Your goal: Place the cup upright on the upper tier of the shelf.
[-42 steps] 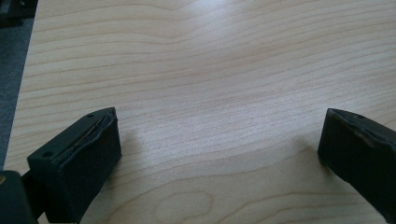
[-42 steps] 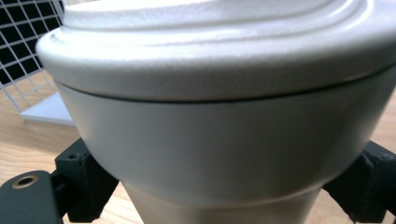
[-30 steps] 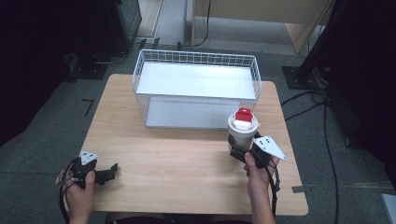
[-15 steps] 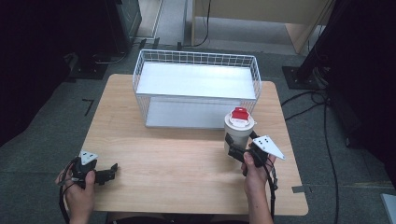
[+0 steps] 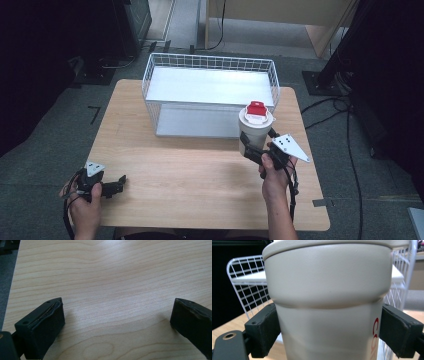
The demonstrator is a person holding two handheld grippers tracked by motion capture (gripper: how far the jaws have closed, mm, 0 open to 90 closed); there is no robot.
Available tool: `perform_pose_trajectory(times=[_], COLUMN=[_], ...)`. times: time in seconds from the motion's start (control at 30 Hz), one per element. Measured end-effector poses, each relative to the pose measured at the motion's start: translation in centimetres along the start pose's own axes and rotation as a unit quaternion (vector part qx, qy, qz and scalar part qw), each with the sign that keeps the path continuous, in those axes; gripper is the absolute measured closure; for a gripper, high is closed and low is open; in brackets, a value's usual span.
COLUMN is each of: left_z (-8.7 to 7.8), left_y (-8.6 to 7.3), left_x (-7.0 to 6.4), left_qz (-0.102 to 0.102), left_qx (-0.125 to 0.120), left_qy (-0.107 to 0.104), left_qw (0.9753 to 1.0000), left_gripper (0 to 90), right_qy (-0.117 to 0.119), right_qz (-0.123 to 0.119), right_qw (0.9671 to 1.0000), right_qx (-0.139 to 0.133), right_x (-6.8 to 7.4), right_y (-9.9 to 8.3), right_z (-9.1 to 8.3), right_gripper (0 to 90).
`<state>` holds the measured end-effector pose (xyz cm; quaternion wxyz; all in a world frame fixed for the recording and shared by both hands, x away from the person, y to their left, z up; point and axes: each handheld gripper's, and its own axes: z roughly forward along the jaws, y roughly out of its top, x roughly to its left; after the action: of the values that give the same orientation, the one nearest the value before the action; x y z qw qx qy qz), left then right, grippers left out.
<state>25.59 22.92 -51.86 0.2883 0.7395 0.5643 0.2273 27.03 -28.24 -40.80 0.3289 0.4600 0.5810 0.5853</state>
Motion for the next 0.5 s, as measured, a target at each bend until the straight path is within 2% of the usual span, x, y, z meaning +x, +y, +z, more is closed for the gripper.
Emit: perform_pose_trajectory(times=[0.1,0.2,0.33,0.37,0.4,0.5], left_z=[0.0,0.0,0.0,0.0,0.0,0.0], left_y=[0.0,0.0,0.0,0.0,0.0,0.0], left_x=[0.0,0.0,0.0,0.0,0.0,0.0], left_qz=[-0.001,0.0,0.0,0.0,0.0,0.0], left_qx=[-0.001,0.0,0.0,0.0,0.0,0.0], left_qy=[0.0,0.0,0.0,0.0,0.0,0.0], left_qw=[1.0,1.0,1.0,1.0,1.0,1.0], left_gripper=[0.0,0.0,0.0,0.0,0.0,0.0], right_qy=[0.002,0.002,0.006,0.008,0.008,0.018], right_qz=[-0.003,-0.016,-0.014,-0.017,-0.017,-0.012], right_qw=[1.0,0.9997,0.9994,0.9991,0.9991,0.9984], right_qx=[-0.003,-0.017,-0.03,-0.039,-0.039,-0.053], right_x=[0.3,0.9,1.4,1.7,1.7,2.2], right_y=[0.7,2.1,3.3,4.3,4.3,5.8], right_z=[0.3,1.0,1.6,2.1,2.1,2.9], right_gripper=[11.8,11.8,11.8,11.8,11.8,11.8])
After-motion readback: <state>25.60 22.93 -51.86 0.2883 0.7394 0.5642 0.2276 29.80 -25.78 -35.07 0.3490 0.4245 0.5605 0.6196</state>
